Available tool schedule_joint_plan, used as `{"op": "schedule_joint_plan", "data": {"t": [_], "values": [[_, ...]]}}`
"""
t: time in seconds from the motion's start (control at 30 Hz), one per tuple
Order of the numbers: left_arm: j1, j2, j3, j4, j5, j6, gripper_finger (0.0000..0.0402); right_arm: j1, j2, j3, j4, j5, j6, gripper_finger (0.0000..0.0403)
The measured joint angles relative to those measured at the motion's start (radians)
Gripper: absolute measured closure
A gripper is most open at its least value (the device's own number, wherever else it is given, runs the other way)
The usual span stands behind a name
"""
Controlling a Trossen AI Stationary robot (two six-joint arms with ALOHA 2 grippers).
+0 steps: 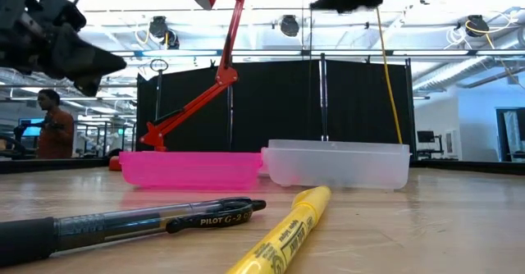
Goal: Pick & place school supplies into a supply box
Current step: Put the black pen in the pink box
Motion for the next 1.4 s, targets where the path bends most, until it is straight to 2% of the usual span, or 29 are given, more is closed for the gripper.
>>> {"op": "schedule_joint_plan", "data": {"t": [0.07, 0.2, 0.37, 0.53, 0.7, 0.87, 1.03, 1.17, 1.3, 1.4], "values": [[-0.004, 0.025, 0.000, -0.003, 0.033, 0.018, 0.0360, 0.012, -0.047, -0.065, 0.139, -0.032, -0.044, 0.0396], [-0.017, 0.078, -0.002, 0.013, 0.008, 0.058, 0.0360, -0.004, -0.157, -0.244, 0.327, -0.086, -0.054, 0.0399], [-0.018, 0.114, -0.003, 0.048, -0.071, 0.051, 0.0360, -0.052, -0.295, -0.457, 0.435, -0.058, -0.017, 0.0402], [-0.018, 0.120, -0.003, 0.058, -0.107, 0.048, 0.0360, -0.098, -0.425, -0.590, 0.517, -0.061, -0.008, 0.0402], [-0.018, 0.127, -0.004, 0.057, -0.157, -0.022, 0.0360, -0.144, -0.526, -0.652, 0.505, -0.091, -0.005, 0.0403], [-0.019, 0.158, -0.004, 0.059, -0.278, -0.141, 0.0360, -0.171, -0.571, -0.687, 0.494, -0.257, 0.038, 0.0403], [-0.027, 0.233, -0.004, 0.092, -0.392, -0.148, 0.0395, -0.196, -0.592, -0.687, 0.387, -0.372, 0.082, 0.0403], [-0.027, 0.284, -0.004, 0.120, -0.494, -0.175, 0.0397, -0.219, -0.592, -0.687, 0.387, -0.526, 0.106, 0.0403], [-0.044, 0.331, 0.002, 0.188, -0.481, -0.272, 0.0398, -0.232, -0.592, -0.687, 0.419, -0.555, 0.139, 0.0403], [-0.095, 0.393, 0.060, 0.203, -0.475, -0.295, 0.0399, -0.234, -0.592, -0.687, 0.411, -0.556, 0.147, 0.0403]]}}
